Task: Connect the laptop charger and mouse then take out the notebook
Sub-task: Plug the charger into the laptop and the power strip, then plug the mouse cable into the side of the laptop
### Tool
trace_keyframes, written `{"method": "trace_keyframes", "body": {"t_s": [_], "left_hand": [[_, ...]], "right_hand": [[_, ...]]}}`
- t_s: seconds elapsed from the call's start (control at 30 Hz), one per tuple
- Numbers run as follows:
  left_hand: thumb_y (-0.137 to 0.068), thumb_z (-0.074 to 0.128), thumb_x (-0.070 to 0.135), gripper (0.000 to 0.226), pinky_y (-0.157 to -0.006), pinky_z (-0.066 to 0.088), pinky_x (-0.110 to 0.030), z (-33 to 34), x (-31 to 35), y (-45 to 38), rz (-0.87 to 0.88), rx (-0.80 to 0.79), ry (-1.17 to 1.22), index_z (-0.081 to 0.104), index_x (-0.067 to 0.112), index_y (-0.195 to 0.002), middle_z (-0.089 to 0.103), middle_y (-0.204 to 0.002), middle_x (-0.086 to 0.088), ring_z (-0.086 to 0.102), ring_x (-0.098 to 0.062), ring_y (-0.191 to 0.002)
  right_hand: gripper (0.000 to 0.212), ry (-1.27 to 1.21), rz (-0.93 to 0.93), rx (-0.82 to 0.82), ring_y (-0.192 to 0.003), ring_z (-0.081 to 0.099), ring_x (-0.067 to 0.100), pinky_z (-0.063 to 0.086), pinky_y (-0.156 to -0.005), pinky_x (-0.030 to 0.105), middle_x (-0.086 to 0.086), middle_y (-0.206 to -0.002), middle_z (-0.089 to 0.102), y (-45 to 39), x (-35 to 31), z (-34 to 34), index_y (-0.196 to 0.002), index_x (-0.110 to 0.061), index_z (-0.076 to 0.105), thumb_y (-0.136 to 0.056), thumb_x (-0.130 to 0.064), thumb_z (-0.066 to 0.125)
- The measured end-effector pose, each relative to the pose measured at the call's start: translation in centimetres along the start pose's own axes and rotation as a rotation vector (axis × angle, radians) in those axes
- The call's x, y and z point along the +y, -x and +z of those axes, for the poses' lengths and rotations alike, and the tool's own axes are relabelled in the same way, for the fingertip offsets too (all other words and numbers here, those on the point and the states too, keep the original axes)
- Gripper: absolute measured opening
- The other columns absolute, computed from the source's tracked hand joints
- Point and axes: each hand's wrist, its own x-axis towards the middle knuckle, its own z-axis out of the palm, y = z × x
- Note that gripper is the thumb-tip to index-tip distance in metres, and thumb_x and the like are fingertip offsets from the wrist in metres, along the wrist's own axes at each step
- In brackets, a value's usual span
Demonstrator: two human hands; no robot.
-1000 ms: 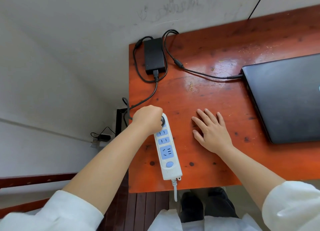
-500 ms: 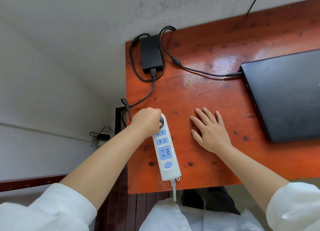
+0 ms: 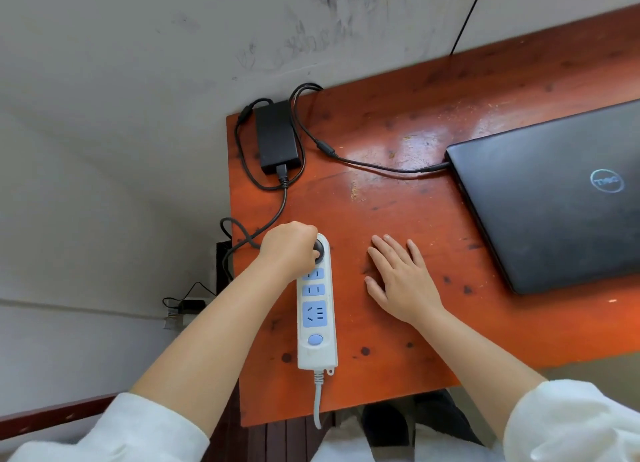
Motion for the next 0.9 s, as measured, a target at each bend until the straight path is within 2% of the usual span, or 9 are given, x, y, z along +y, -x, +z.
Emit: {"method": "trace_keyframes", "body": {"t_s": [0.17, 0.23, 0.3, 0.4, 0.5, 0.7, 0.9], "left_hand": [[-0.090, 0.046, 0.016, 0.016, -0.064, 0.041, -0.033, -0.3, 0.5, 0.6, -0.023, 0.006, -0.066, 0.054, 0.009, -0.102, 0.064, -0.104, -0.011, 0.059, -0.030, -0.094], [-0.091, 0.048, 0.023, 0.021, -0.071, 0.044, -0.035, -0.4, 0.7, 0.9, -0.035, 0.020, -0.102, 0.056, 0.011, -0.106, 0.062, -0.107, -0.010, 0.057, -0.029, -0.099], [-0.090, 0.051, 0.034, 0.030, -0.080, 0.046, -0.037, -0.6, 1.2, 1.0, -0.056, 0.058, -0.126, 0.056, 0.013, -0.110, 0.061, -0.110, -0.009, 0.056, -0.029, -0.103], [-0.091, 0.049, 0.036, 0.037, -0.084, 0.047, -0.039, -1.2, 3.8, 0.7, -0.076, 0.119, -0.092, 0.053, 0.011, -0.118, 0.061, -0.114, -0.011, 0.055, -0.031, -0.106], [-0.092, 0.047, 0.029, 0.033, -0.087, 0.047, -0.041, -3.1, 9.7, -1.0, -0.048, 0.185, -0.001, 0.052, 0.007, -0.117, 0.059, -0.118, -0.014, 0.052, -0.034, -0.110], [-0.090, 0.048, 0.024, 0.033, -0.092, 0.043, -0.041, -8.5, 27.4, -6.0, 0.040, 0.304, 0.154, 0.053, 0.005, -0.117, 0.056, -0.123, -0.016, 0.047, -0.034, -0.117], [-0.092, 0.046, 0.027, 0.037, -0.095, 0.041, -0.039, -13.5, 42.2, -9.2, 0.029, 0.369, 0.284, 0.048, 0.012, -0.126, 0.051, -0.130, -0.012, 0.044, -0.033, -0.119]], "right_hand": [[0.054, 0.007, 0.012, -0.060, -0.145, 0.015, 0.018, 0.003, -0.119, 0.043, 0.002, -0.155, 0.025, -0.2, 0.0, -0.4, -0.141, -0.015, 0.033, -0.093, -0.039, 0.037], [0.053, -0.028, -0.008, -0.109, -0.145, 0.014, 0.016, 0.003, -0.119, 0.041, 0.000, -0.155, 0.023, -0.4, 0.2, -1.1, -0.141, -0.017, 0.031, -0.093, -0.037, 0.038], [0.053, -0.034, -0.057, -0.120, -0.144, 0.017, 0.016, 0.008, -0.118, 0.038, 0.000, -0.154, 0.026, -0.5, 1.3, -2.6, -0.141, -0.018, 0.030, -0.092, -0.032, 0.042], [0.052, -0.038, -0.039, 0.011, -0.139, 0.029, 0.025, 0.022, -0.114, 0.041, 0.009, -0.148, 0.037, -0.1, 4.6, -6.9, -0.138, -0.011, 0.037, -0.089, -0.023, 0.049], [0.049, -0.023, 0.015, 0.132, -0.132, 0.041, 0.033, 0.034, -0.107, 0.045, 0.019, -0.140, 0.047, 0.6, 9.2, -12.4, -0.133, -0.002, 0.043, -0.087, -0.015, 0.054], [0.049, 0.071, 0.134, 0.272, -0.130, 0.042, 0.031, 0.034, -0.104, 0.044, 0.018, -0.137, 0.049, 4.6, 21.4, -22.7, -0.133, 0.000, 0.042, -0.088, -0.016, 0.052], [0.052, 0.149, 0.216, 0.303, -0.126, 0.043, 0.029, 0.037, -0.096, 0.041, 0.013, -0.140, 0.047, 9.8, 33.5, -30.5, -0.137, -0.006, 0.037, -0.089, -0.020, 0.049]]}}
